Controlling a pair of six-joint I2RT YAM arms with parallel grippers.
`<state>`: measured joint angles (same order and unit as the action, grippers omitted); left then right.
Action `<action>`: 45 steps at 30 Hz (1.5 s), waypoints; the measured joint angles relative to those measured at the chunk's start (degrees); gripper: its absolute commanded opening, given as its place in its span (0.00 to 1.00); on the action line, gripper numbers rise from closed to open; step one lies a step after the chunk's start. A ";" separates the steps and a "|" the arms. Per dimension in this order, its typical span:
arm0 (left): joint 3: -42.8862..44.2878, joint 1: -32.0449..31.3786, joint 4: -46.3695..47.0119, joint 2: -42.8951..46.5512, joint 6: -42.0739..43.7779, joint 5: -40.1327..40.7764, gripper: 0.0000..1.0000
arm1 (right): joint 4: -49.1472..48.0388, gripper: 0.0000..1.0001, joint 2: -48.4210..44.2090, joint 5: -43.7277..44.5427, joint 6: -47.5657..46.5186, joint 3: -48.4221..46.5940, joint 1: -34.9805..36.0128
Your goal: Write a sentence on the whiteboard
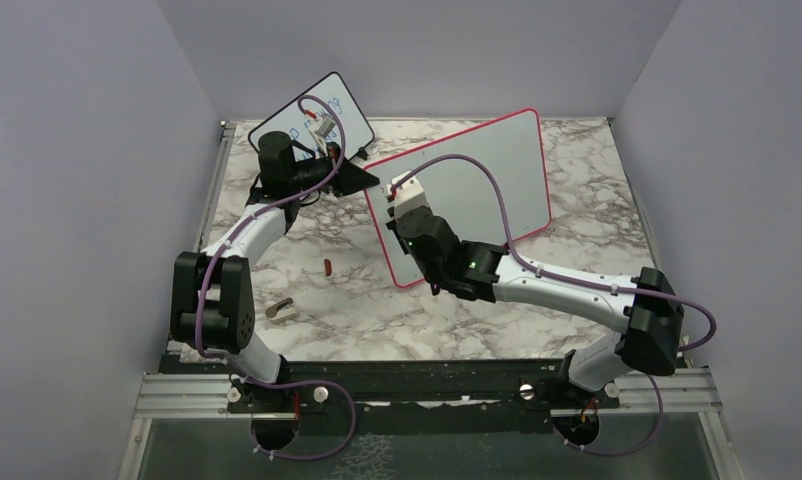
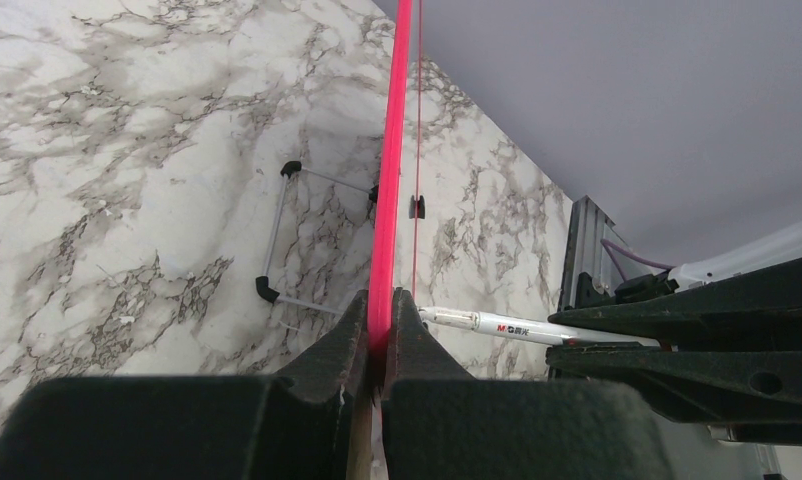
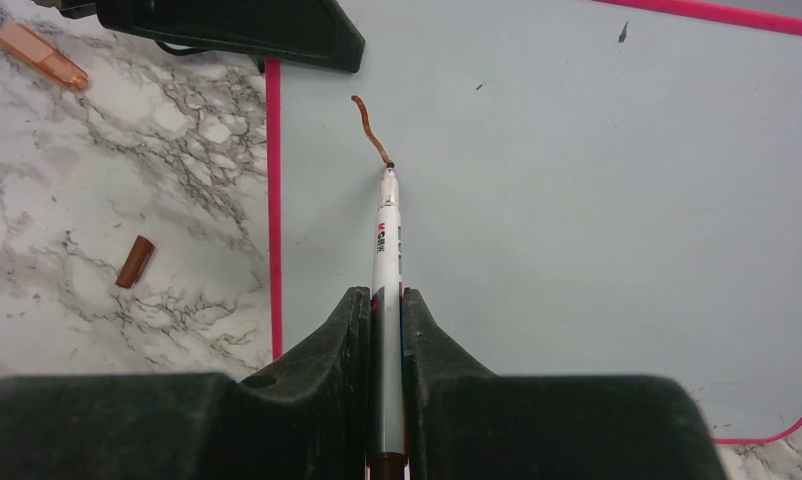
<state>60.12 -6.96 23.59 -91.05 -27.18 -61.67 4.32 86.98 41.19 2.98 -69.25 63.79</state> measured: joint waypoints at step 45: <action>0.00 0.00 0.02 0.00 -0.04 -0.02 0.00 | -4.26 0.00 -2.01 1.36 0.44 0.46 -1.36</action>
<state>60.12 -6.96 23.62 -91.05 -27.22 -61.69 0.05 84.97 42.54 3.42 -68.79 62.43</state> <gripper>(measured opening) 0.029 0.173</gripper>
